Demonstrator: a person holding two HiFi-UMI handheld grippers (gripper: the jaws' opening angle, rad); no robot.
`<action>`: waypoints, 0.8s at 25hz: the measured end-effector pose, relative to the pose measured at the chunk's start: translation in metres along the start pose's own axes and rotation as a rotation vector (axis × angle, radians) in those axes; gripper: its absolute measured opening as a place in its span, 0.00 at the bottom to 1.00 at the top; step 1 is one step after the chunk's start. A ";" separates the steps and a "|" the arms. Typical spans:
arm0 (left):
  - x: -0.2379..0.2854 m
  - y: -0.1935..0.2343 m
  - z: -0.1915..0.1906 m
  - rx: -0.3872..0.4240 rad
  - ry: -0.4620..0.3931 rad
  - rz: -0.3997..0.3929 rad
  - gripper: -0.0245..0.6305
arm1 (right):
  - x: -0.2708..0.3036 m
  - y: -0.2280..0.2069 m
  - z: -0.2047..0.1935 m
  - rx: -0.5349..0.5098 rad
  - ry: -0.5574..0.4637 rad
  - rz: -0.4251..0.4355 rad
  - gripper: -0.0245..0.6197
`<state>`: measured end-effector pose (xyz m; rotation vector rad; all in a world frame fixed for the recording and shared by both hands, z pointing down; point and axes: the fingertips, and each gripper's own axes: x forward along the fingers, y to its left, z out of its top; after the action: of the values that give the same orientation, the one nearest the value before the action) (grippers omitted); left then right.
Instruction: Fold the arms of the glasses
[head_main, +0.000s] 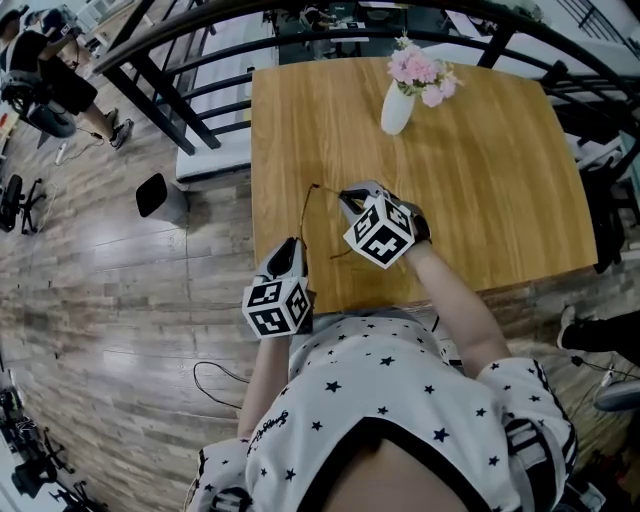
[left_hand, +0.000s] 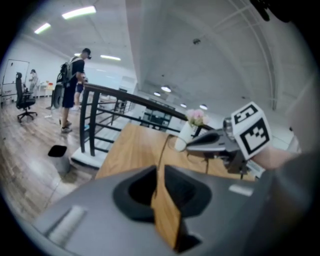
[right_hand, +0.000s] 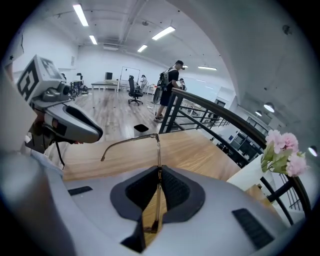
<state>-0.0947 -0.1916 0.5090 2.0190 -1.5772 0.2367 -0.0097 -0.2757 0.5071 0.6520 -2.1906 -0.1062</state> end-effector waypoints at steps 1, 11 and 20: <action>0.001 -0.001 0.000 0.011 0.003 -0.002 0.11 | -0.002 -0.002 0.003 0.003 -0.006 -0.009 0.07; 0.008 -0.003 0.006 0.088 -0.029 0.010 0.19 | -0.030 -0.017 0.030 0.057 -0.090 -0.083 0.07; 0.001 -0.007 0.019 0.111 -0.091 0.027 0.13 | -0.048 -0.021 0.037 0.092 -0.134 -0.112 0.07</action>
<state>-0.0920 -0.2010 0.4916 2.1214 -1.6819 0.2509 -0.0036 -0.2757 0.4430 0.8406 -2.2978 -0.1106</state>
